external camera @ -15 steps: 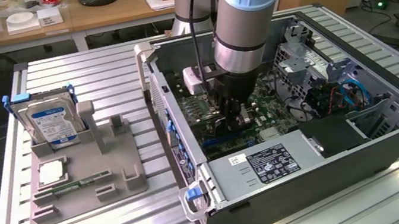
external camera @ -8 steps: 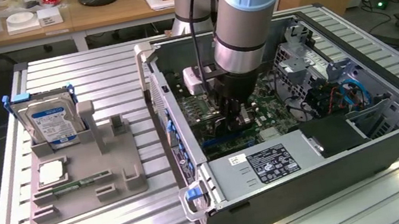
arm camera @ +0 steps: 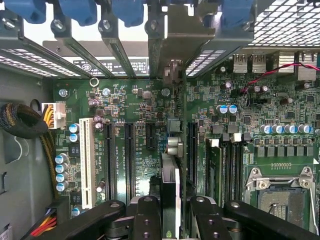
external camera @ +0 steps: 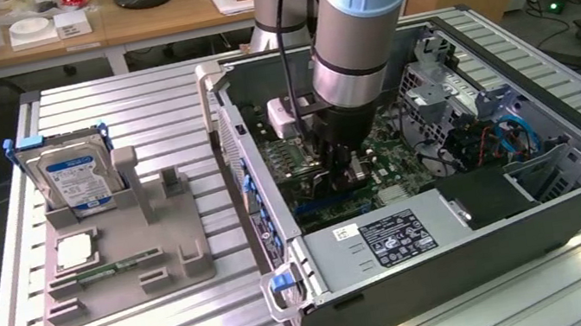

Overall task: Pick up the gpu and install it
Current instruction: 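Insert the gpu into the slot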

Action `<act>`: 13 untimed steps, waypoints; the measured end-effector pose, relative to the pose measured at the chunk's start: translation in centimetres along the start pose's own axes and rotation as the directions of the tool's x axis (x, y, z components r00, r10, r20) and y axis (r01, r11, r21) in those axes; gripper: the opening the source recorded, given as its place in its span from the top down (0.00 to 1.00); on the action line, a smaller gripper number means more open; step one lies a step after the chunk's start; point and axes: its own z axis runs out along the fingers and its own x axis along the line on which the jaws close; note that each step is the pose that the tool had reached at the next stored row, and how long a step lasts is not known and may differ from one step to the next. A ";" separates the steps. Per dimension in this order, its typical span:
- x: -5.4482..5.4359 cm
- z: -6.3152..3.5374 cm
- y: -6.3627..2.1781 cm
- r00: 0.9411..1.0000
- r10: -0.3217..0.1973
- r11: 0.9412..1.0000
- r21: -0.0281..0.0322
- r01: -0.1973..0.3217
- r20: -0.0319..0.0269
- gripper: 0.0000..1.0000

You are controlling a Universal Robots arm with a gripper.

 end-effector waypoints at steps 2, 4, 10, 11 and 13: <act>0.0 0.00 0.00 1.000 0.000 1.000 0.000 0.000 0.000 0.73; 0.0 0.02 0.00 1.000 0.000 1.000 0.000 0.000 0.000 0.73; 0.0 0.14 0.00 1.000 0.000 1.000 0.000 0.000 0.000 0.73; 0.0 0.17 0.00 1.000 0.000 1.000 0.000 0.000 0.000 0.73; 0.0 0.22 0.00 1.000 0.000 1.000 0.000 0.000 0.000 0.73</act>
